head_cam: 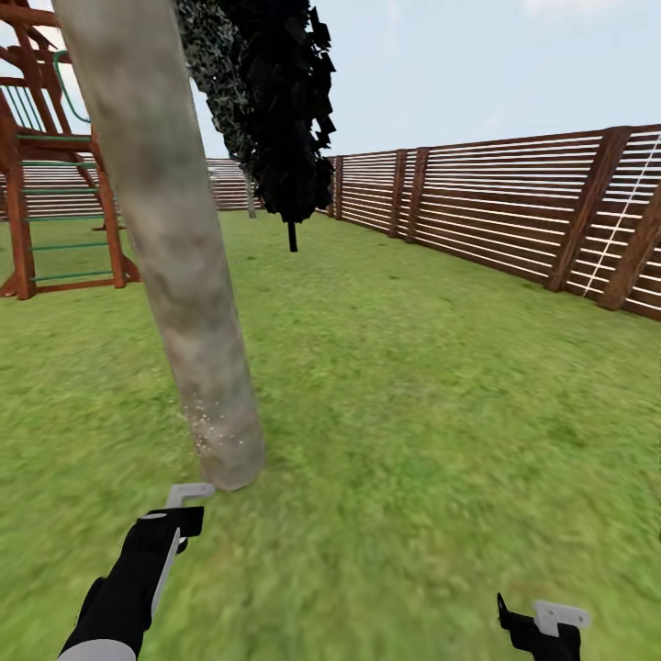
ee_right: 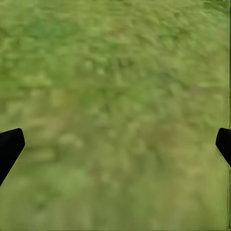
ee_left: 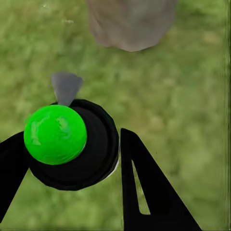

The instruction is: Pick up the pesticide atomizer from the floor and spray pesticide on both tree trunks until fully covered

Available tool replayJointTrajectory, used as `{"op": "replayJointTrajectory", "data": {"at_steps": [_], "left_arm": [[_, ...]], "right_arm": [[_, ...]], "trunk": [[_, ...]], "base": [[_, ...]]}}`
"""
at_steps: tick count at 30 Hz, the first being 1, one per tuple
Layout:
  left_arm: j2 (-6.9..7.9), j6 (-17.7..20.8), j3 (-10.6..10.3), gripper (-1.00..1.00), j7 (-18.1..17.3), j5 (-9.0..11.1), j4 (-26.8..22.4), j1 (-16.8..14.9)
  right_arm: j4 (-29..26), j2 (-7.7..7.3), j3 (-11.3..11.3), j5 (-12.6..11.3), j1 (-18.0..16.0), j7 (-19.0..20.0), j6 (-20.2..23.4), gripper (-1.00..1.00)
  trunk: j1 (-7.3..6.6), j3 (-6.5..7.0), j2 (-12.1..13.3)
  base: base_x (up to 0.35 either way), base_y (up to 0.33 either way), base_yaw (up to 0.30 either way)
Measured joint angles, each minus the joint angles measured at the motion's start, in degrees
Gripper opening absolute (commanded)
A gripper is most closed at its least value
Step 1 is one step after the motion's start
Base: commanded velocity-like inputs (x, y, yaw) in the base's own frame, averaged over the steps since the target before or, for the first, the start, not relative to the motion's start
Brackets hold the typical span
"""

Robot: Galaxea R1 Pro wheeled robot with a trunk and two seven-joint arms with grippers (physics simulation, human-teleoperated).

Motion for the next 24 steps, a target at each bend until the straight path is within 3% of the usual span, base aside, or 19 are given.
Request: {"op": "replayJointTrajectory", "data": {"at_steps": [11,24], "left_arm": [[0.09,0.0,0.17,-1.0,0.0,-0.09,-0.02,0.0],[0.12,0.01,0.17,-1.0,0.0,-0.09,0.03,0.01]], "right_arm": [[0.0,0.0,0.0,0.03,0.0,0.0,0.0,1.0],[0.01,0.01,0.0,0.07,-0.02,0.0,0.0,1.0]], "trunk": [[0.0,0.0,0.0],[0.0,0.29,0.0]], "base": [[0.083,-0.275,0.022],[0.082,-0.275,0.253]]}}
